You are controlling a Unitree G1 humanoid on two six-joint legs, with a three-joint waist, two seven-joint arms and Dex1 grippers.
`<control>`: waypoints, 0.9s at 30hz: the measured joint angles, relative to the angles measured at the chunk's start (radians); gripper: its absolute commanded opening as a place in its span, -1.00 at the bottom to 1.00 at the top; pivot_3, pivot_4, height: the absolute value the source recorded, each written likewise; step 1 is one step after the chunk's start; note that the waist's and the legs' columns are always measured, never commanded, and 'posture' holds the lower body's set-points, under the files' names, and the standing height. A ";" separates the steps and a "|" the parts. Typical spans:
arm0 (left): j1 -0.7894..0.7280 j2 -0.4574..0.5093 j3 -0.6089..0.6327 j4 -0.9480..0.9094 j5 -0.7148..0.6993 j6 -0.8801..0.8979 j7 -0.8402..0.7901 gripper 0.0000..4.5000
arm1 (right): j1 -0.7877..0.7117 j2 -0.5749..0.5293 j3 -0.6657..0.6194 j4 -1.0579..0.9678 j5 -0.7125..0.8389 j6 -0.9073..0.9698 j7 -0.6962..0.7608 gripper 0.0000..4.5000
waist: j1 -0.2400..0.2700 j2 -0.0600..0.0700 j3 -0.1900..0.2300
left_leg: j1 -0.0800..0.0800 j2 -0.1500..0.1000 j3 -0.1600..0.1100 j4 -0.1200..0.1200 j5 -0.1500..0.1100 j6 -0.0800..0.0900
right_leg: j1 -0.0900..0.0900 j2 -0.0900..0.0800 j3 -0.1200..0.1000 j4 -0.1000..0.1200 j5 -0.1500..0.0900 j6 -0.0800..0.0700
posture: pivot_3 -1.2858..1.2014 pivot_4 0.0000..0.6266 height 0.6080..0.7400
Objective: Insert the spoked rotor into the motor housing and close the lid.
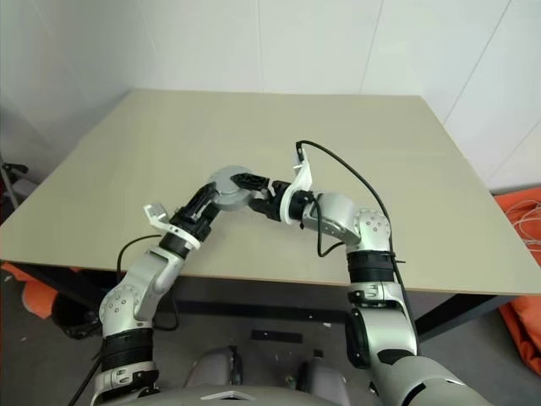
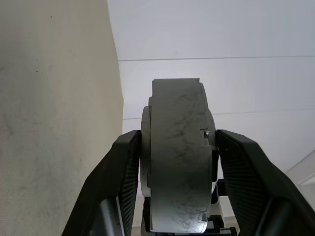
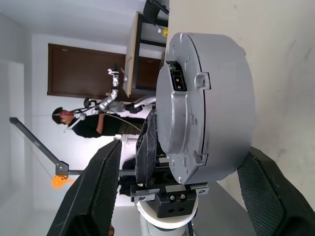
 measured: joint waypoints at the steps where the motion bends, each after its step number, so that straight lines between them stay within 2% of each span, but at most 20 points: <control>1: 0.000 -0.002 -0.001 -0.002 0.002 -0.002 0.000 -0.06 | 0.000 -0.001 0.000 0.000 -0.001 0.000 0.002 0.81 | 0.000 0.000 0.000 | 0.000 0.000 0.000 0.000 0.000 0.000 | 0.000 0.000 0.000 0.000 0.000 0.000 | 0.03 -1.00 1.00; 27: 0.000 -0.032 -0.009 -0.034 0.025 -0.061 0.019 -0.06 | 0.000 -0.009 -0.002 0.014 -0.099 0.012 0.036 0.81 | 0.000 0.000 0.000 | 0.000 0.000 0.000 0.000 0.000 0.000 | 0.000 0.000 0.000 0.000 0.000 0.000 | 0.03 -1.00 1.00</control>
